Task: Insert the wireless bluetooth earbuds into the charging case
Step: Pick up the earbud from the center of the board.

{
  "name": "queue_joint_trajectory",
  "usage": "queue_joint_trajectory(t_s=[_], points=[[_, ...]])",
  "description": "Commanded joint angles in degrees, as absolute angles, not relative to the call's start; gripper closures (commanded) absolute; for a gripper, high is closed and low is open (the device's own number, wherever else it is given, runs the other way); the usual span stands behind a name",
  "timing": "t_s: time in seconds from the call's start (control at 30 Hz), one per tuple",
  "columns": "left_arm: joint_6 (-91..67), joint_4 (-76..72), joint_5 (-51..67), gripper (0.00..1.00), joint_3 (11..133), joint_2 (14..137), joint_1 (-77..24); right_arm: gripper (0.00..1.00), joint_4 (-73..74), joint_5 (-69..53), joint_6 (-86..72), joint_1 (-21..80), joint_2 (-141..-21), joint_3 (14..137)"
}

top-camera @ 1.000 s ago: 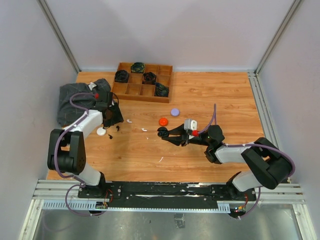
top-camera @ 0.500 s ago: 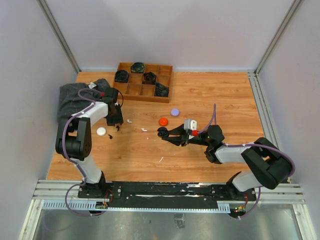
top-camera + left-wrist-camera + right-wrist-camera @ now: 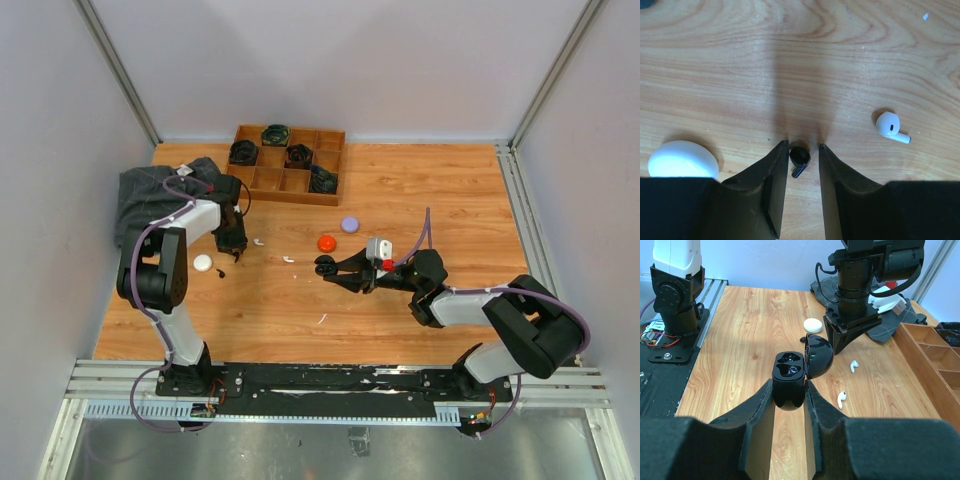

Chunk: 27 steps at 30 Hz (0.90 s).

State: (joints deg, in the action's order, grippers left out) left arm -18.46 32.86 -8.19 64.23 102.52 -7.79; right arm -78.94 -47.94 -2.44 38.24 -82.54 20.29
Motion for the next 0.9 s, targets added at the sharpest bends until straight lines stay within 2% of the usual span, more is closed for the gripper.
queue_joint_trajectory(t_s=[0.0,0.4,0.87], points=[[-17.6,35.3,-9.1,0.64,64.9,104.6,-8.6,0.99,-79.7,-47.5,-0.9,38.9,-81.7,21.3],[-17.3,38.3,-9.8,0.65,65.4,104.9,-9.7,0.99,-78.8,-47.1,-0.5,38.9,-81.3,21.4],[-18.0,35.5,-6.7,0.79,63.0,100.9,-10.6,0.99,-76.8,-46.5,0.2,39.3,-81.5,21.9]])
